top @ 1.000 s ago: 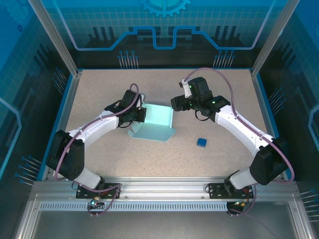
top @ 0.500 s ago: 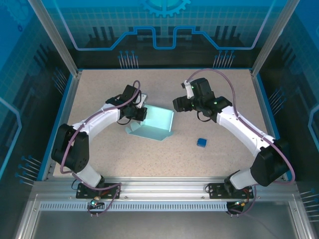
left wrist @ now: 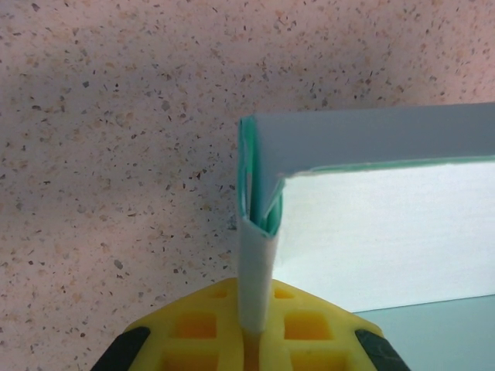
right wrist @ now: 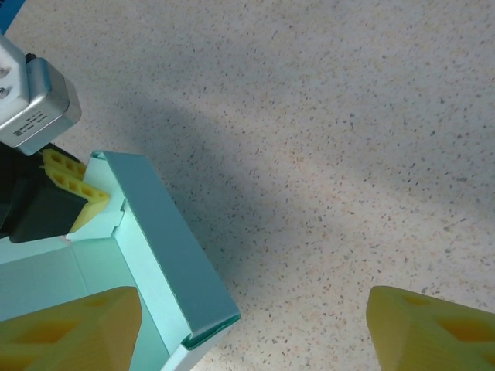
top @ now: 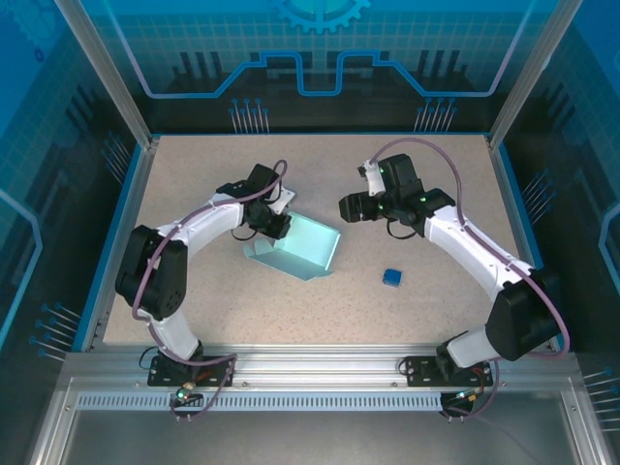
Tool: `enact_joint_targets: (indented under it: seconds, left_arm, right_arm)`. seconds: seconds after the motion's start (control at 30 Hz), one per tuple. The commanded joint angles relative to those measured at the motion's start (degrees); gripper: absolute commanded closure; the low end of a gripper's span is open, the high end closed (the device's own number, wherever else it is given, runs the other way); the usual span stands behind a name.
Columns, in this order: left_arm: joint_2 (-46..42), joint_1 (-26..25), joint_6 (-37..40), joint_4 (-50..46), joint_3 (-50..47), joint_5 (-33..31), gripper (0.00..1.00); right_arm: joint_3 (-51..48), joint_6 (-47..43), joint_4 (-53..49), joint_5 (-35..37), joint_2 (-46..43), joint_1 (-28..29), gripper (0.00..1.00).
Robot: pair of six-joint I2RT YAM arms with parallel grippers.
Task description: Fold the paper box
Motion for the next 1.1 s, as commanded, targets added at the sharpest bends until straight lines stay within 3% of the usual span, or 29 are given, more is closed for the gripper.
enact_joint_targets:
  seconds: [0.0,0.23,0.73,0.83,1.07]
  left_arm:
    - [1.6,0.1,3.9,-3.6,2.9,2.0,0.99]
    - [7.5,-0.3,7.9,-10.9,8.2,-1.1,0.98]
    - [18.9,-0.4,11.1,-20.1,21.8,0.3,0.94]
    - [22.2,-0.6,11.6,-22.3,25.6,0.5,0.89]
    - [25.3,-0.7,10.4,-24.5,35.0,2.0,0.61]
  right_arm:
    - [-1.0,0.9,-0.7,-2.3,1.6,0.7,0.23]
    - [-3.0,0.5,-1.6,-0.8,2.2,1.2,0.23]
    - [-8.3,0.9,-3.5,2.4,-0.3,2.7,0.24]
    - [-9.7,1.1,-3.2,2.8,-0.7,2.9,0.24]
    - [-9.4,2.2,0.7,0.4,3.8,3.0,0.24]
